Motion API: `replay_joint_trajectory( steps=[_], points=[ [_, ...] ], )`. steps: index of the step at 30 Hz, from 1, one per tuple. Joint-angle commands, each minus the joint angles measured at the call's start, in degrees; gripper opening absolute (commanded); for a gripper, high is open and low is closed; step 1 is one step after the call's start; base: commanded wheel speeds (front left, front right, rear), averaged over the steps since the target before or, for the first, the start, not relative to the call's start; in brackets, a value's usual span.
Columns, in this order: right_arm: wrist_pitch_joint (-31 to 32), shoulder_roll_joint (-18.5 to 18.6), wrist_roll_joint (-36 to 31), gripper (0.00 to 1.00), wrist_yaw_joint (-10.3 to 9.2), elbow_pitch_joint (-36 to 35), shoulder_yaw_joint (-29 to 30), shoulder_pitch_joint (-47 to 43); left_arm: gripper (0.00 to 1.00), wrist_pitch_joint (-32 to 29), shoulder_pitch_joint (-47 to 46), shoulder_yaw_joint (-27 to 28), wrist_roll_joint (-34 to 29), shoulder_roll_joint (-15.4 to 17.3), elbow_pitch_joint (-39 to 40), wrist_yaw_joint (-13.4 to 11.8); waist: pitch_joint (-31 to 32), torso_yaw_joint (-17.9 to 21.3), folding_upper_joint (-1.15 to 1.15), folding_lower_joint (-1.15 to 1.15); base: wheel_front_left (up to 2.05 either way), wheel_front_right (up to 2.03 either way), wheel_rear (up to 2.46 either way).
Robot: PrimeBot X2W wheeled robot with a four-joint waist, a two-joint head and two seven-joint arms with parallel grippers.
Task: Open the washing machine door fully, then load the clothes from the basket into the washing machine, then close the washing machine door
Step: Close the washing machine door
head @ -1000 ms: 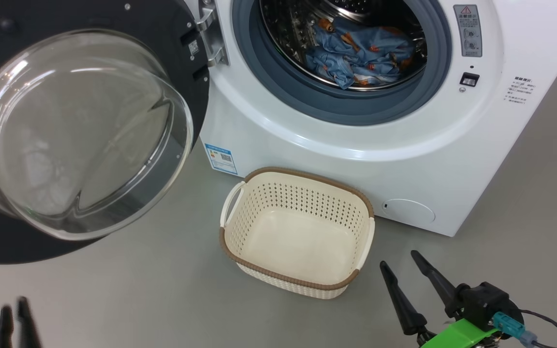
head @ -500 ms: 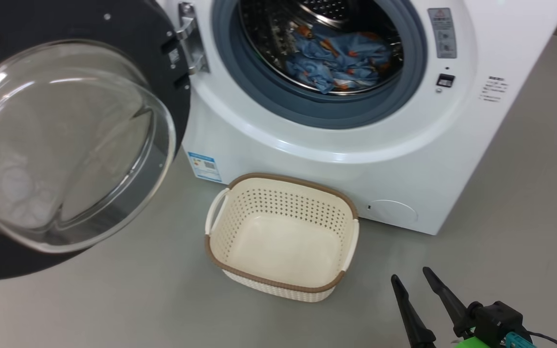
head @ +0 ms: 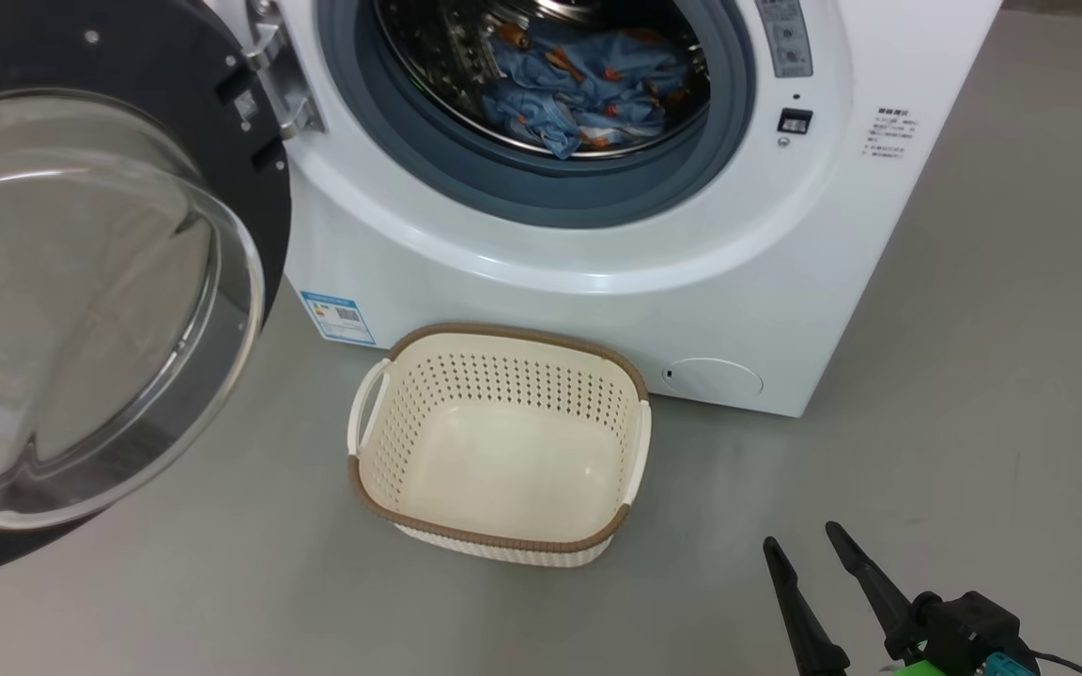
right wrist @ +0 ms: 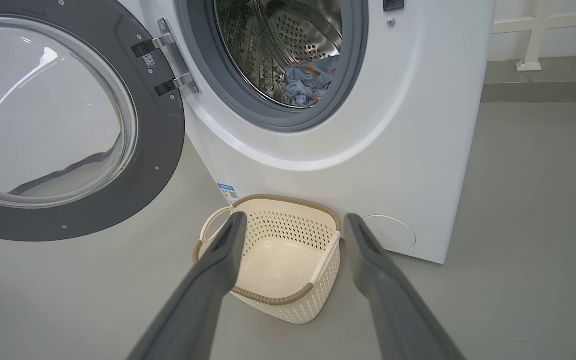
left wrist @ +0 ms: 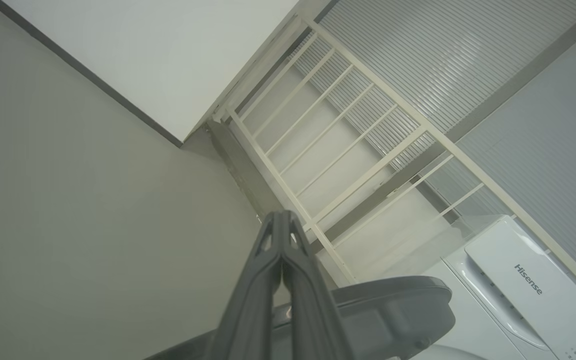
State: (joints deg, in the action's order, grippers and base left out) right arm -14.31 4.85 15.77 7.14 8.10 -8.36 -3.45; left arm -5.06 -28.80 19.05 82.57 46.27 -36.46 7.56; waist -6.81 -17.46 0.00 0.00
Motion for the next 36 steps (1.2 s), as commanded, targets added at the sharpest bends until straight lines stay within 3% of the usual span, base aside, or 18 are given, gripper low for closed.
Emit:
replay_joint_trajectory(
  steps=[1,7,15,27,36],
  points=[
    [-0.69,-0.15,-0.59,1.0,0.35,-1.55,-1.19,0.75,0.0,-1.31,-2.21,1.18,0.25,5.15,-0.08,-0.08,-0.51,0.35,0.0,0.0,0.0,0.0,0.0],
    [-0.69,-0.4,-1.27,1.0,0.35,-2.03,-0.97,0.72,0.0,-13.82,-7.2,-2.69,3.96,7.64,-10.38,-0.08,-1.39,0.57,0.0,0.0,0.0,0.0,0.0],
    [-0.69,-0.69,-2.02,1.0,0.35,-2.14,-1.28,1.14,0.0,-21.14,-11.24,-6.51,4.03,8.03,-18.01,-0.08,-2.42,0.94,0.0,0.0,0.0,0.0,0.0],
    [-0.69,-0.95,-2.69,1.0,0.35,-2.13,-1.22,1.74,0.0,-25.61,-11.06,-8.95,4.52,7.32,-16.6,-0.08,-3.22,1.39,0.0,0.0,0.0,0.0,0.0],
    [-0.69,-1.09,-2.41,1.0,0.35,-2.09,-0.81,1.71,0.0,-34.71,-8.3,-11.87,5.88,6.63,-10.73,-0.08,-2.28,1.3,0.0,0.0,0.0,0.0,0.0]
  ],
)
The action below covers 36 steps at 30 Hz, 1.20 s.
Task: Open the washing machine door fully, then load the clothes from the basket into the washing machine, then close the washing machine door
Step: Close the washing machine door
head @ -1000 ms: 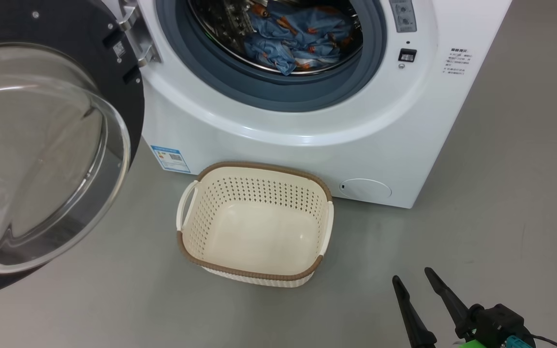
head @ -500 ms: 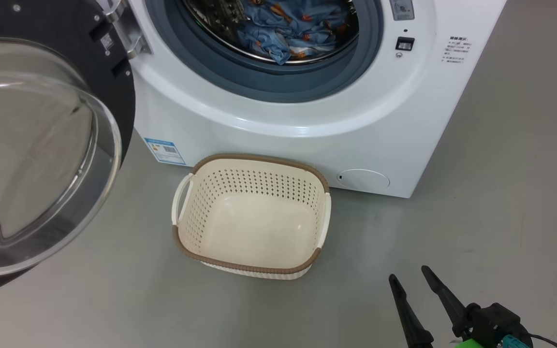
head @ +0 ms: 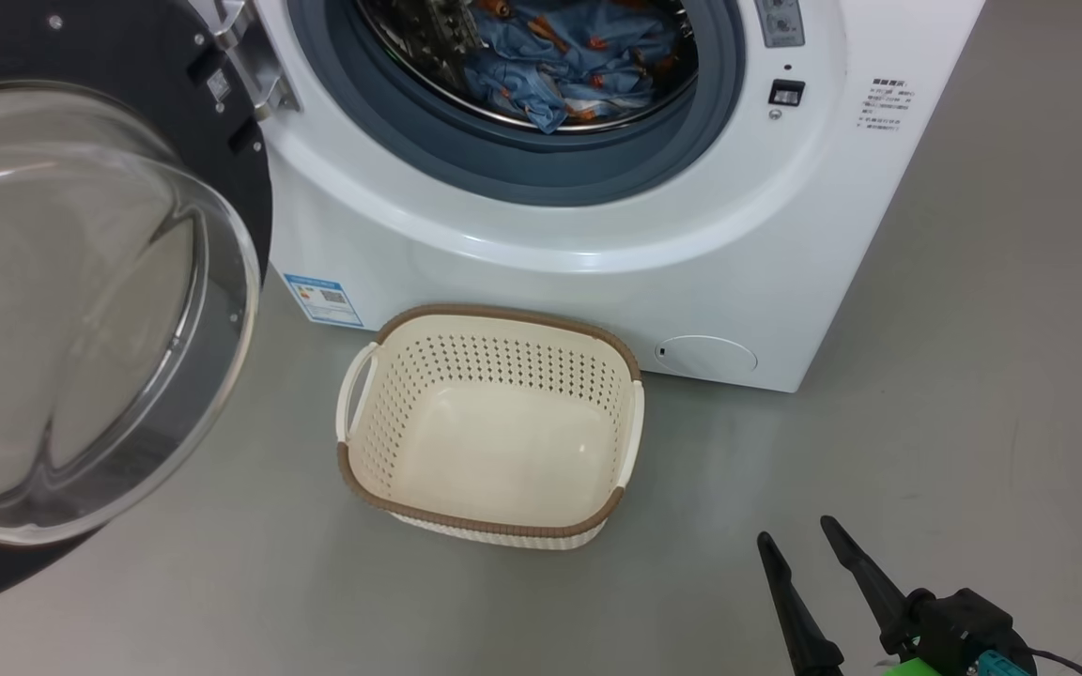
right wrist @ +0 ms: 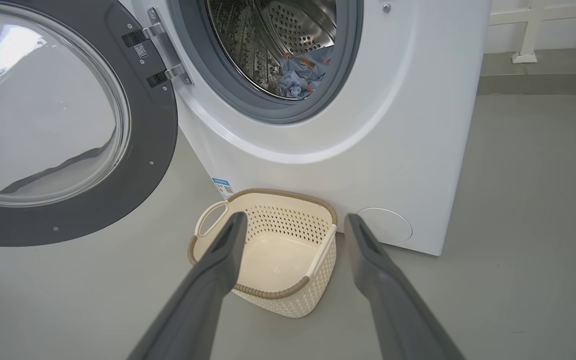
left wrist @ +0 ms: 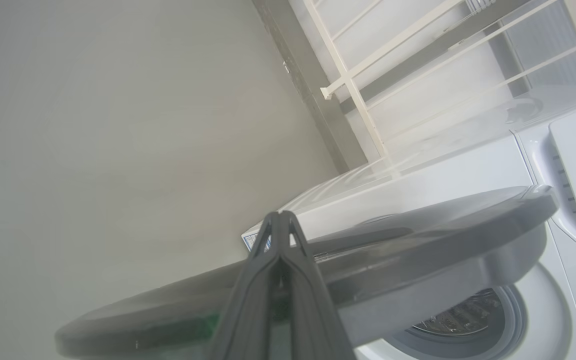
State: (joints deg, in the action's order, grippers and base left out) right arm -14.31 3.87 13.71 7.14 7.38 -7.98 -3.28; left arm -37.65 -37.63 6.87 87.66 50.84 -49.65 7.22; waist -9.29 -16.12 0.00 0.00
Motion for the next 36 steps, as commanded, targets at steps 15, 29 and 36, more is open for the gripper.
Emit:
replay_joint_trajectory(
  steps=[15,29,36],
  points=[
    [-0.69,0.17,0.54,1.0,0.35,-1.79,0.12,0.27,0.0,-13.46,7.87,-0.86,4.3,2.69,18.65,0.26,2.33,-0.31,0.0,0.0,0.0,0.0,0.0],
    [-0.69,0.38,1.75,1.0,0.35,-2.58,0.41,-1.31,0.0,-28.35,14.97,3.26,12.72,-3.83,44.84,0.26,4.18,1.21,0.0,0.0,0.0,0.0,0.0],
    [-0.69,0.06,2.04,1.0,0.35,-3.15,0.75,-1.71,0.0,-32.47,15.35,3.29,12.33,-10.32,53.88,0.26,4.48,4.21,0.0,0.0,0.0,0.0,0.0]
  ],
)
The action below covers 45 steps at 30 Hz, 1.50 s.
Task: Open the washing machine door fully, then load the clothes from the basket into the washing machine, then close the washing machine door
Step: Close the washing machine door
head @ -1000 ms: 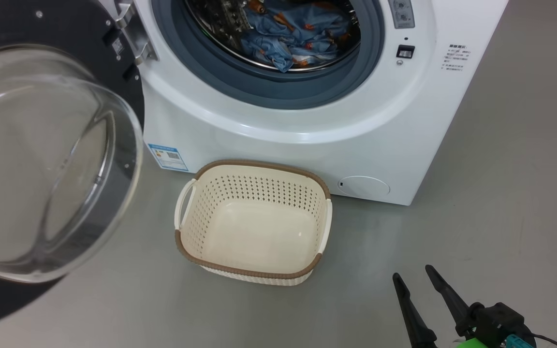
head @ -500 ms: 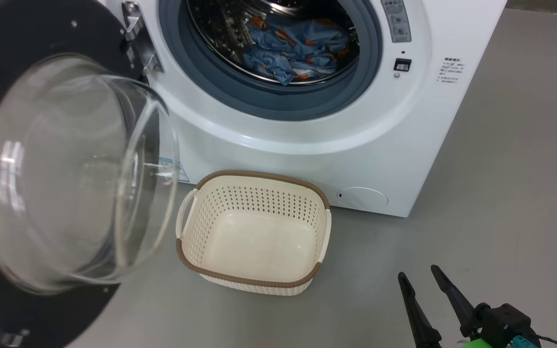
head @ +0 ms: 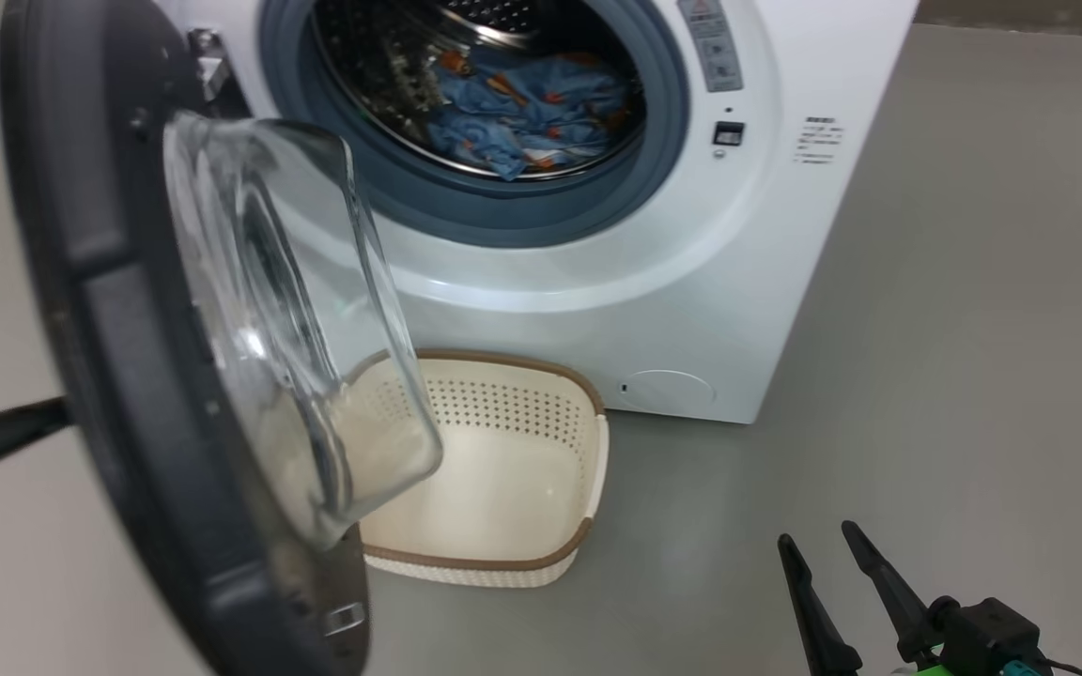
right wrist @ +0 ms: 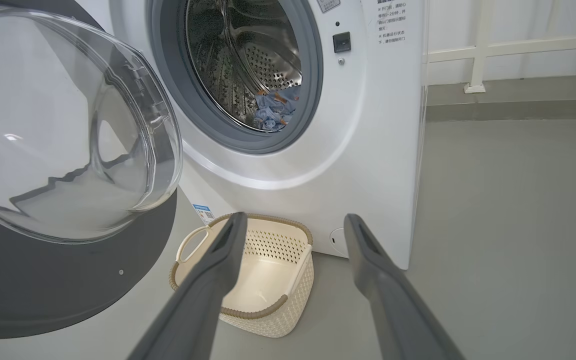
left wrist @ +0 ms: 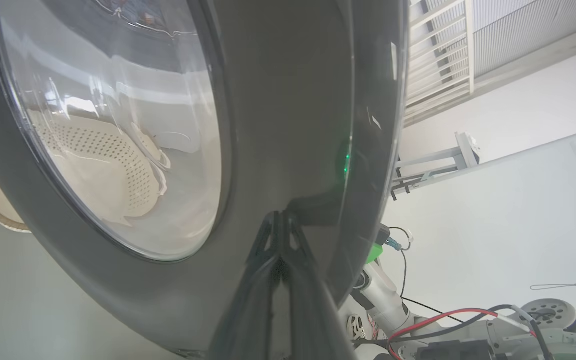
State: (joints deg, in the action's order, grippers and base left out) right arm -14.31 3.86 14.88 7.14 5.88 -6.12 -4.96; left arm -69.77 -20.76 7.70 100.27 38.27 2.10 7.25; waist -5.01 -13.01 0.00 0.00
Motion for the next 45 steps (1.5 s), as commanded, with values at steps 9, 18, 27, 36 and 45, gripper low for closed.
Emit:
replay_joint_trajectory(
  steps=[9,18,27,36,45],
  points=[
    [-0.69,-0.43,1.12,1.0,0.35,-2.25,-0.94,0.02,0.0,1.71,-3.97,-1.23,-4.51,-6.92,7.86,0.24,-0.37,5.74,0.0,0.0,0.0,0.0,0.0],
    [-0.69,-0.88,0.96,1.0,0.35,-3.07,-0.96,0.64,0.0,9.21,-10.21,-2.76,-10.08,-14.29,4.51,0.24,-2.03,11.54,0.0,0.0,0.0,0.0,0.0],
    [-0.69,-0.97,1.86,1.0,0.35,-3.97,-0.44,1.03,0.0,15.23,-15.81,-3.54,-13.51,-17.01,-0.67,0.24,-3.43,14.85,0.0,0.0,0.0,0.0,0.0],
    [-0.69,-0.98,2.42,1.0,0.35,-4.0,-0.4,1.49,0.0,17.66,-15.66,-5.4,-14.78,-15.07,-3.07,0.24,-3.44,14.8,0.0,0.0,0.0,0.0,0.0],
    [-0.69,-0.98,2.08,1.0,0.35,-3.76,-0.06,1.5,0.18,22.59,-8.68,-6.18,-17.24,-10.67,-0.59,0.24,-3.2,12.81,0.0,0.0,0.0,0.0,0.0]
  ],
)
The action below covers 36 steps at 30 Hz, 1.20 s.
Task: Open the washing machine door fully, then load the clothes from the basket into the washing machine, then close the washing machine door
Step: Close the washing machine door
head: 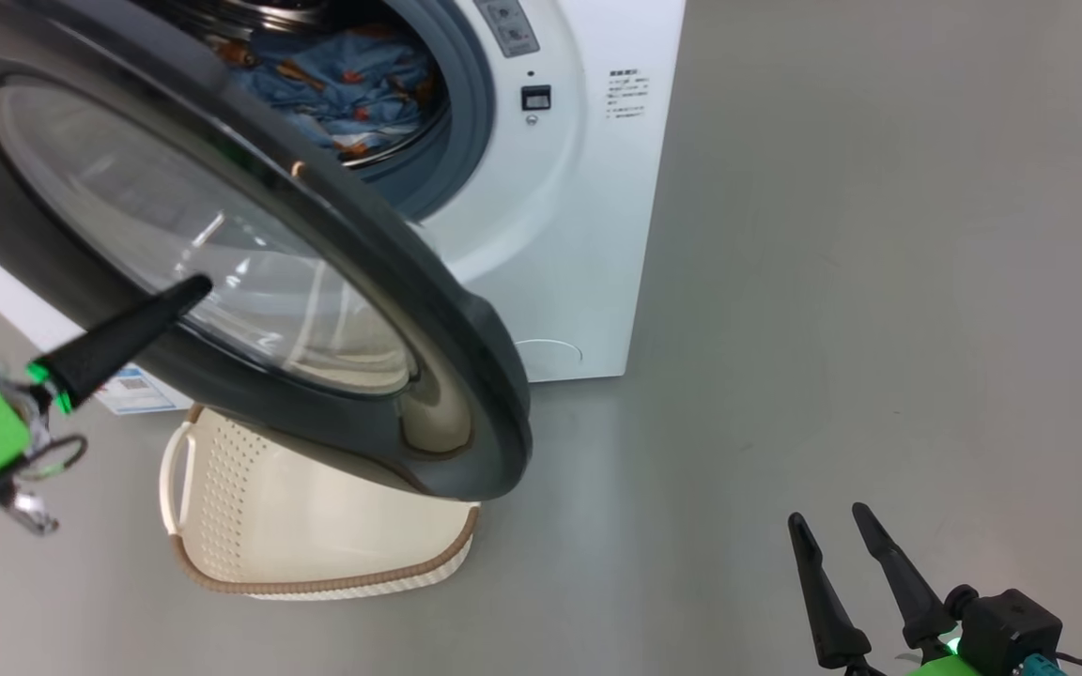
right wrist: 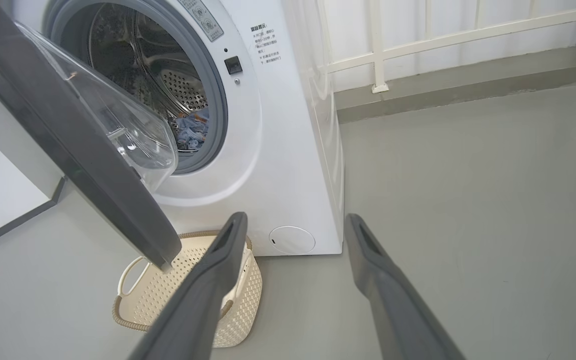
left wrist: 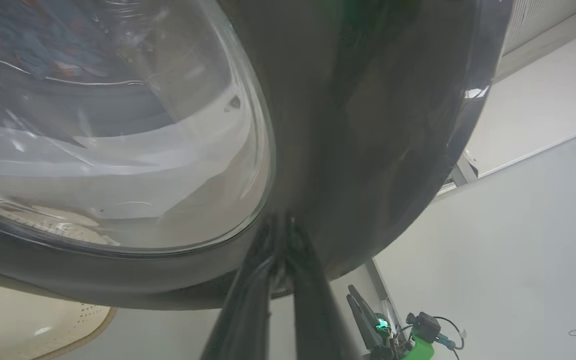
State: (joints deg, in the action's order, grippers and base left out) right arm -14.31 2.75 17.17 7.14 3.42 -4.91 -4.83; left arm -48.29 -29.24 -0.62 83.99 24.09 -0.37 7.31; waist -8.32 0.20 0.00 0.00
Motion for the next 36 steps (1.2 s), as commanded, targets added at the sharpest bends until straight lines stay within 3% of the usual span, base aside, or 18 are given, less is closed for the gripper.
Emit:
replay_joint_trajectory(
  steps=[1,2,4,15,21,30,36],
  points=[
    [-0.69,0.13,-0.25,1.0,0.35,-1.27,-1.19,1.37,0.34,2.27,0.81,1.86,-1.53,3.96,2.11,0.18,0.15,-0.62,0.0,0.0,0.0,0.0,0.0],
    [-0.69,0.13,-0.37,1.0,0.35,-1.25,-1.03,1.33,0.61,4.7,2.87,1.24,-1.94,4.36,2.32,0.18,0.33,-0.98,0.0,0.0,0.0,0.0,0.0],
    [-0.69,0.13,-0.52,1.0,0.35,-1.26,-0.93,1.24,1.0,7.22,4.83,0.13,-3.2,5.39,2.84,0.18,0.47,-1.25,0.0,0.0,0.0,0.0,0.0],
    [-0.69,0.13,-1.58,1.0,0.35,-1.56,-0.15,0.42,1.0,23.59,13.81,-5.62,-4.78,9.37,0.31,0.18,0.75,-0.92,0.0,0.0,0.0,0.0,0.0],
    [-0.69,0.13,-1.97,1.0,0.35,-1.91,0.22,0.06,1.0,34.61,19.31,-9.56,-6.42,12.91,-2.61,0.18,0.37,1.2,0.0,0.0,0.0,0.0,0.0],
    [-0.69,0.33,-2.11,1.0,0.35,-2.01,0.72,-1.24,1.0,51.38,25.04,-15.1,-5.57,15.17,-8.9,0.18,0.83,5.59,0.0,0.0,0.0,0.0,0.0],
    [-0.69,0.9,-1.67,1.0,0.35,-2.35,0.79,-1.74,1.0,61.45,26.5,-20.57,-10.04,16.76,-13.03,0.18,1.27,7.99,0.0,0.0,0.0,0.0,0.0]
  ],
)
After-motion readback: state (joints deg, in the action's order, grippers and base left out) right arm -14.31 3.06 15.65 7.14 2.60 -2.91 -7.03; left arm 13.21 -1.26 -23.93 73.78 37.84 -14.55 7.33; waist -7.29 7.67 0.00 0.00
